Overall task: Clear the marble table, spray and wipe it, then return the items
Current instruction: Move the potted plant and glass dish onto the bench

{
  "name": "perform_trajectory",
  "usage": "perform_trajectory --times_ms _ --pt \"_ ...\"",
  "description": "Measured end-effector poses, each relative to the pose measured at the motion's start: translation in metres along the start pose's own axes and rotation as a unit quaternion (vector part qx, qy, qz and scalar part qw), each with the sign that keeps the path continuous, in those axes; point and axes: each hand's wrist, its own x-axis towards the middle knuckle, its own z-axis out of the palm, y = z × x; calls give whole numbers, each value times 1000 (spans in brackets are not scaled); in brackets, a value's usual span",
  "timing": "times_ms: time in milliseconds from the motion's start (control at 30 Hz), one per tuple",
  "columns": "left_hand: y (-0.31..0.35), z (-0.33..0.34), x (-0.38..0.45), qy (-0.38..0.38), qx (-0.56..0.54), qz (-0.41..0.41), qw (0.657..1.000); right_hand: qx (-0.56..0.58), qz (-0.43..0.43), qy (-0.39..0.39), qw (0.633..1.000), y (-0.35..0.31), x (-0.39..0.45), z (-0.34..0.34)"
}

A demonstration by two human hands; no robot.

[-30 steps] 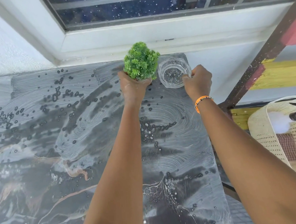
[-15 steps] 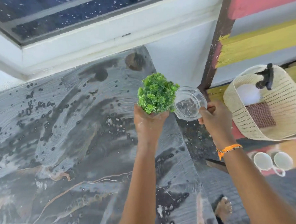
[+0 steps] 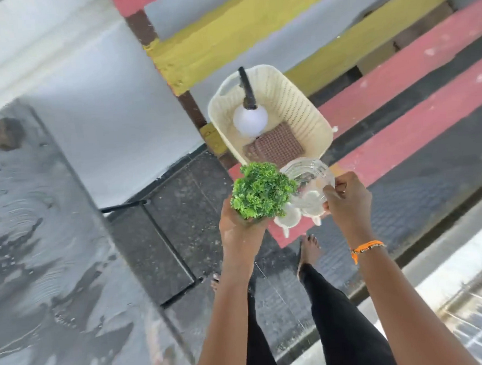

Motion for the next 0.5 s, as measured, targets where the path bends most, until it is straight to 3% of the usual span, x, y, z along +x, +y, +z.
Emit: perform_trajectory --times_ms 267,400,500 --pt "-17 150 8 -71 127 -46 988 -30 49 48 997 84 90 -78" --pt "-21 202 21 -107 157 -16 982 -38 68 34 996 115 123 -84" --pt "-29 230 43 -87 197 28 976 -42 97 14 994 131 143 -75"
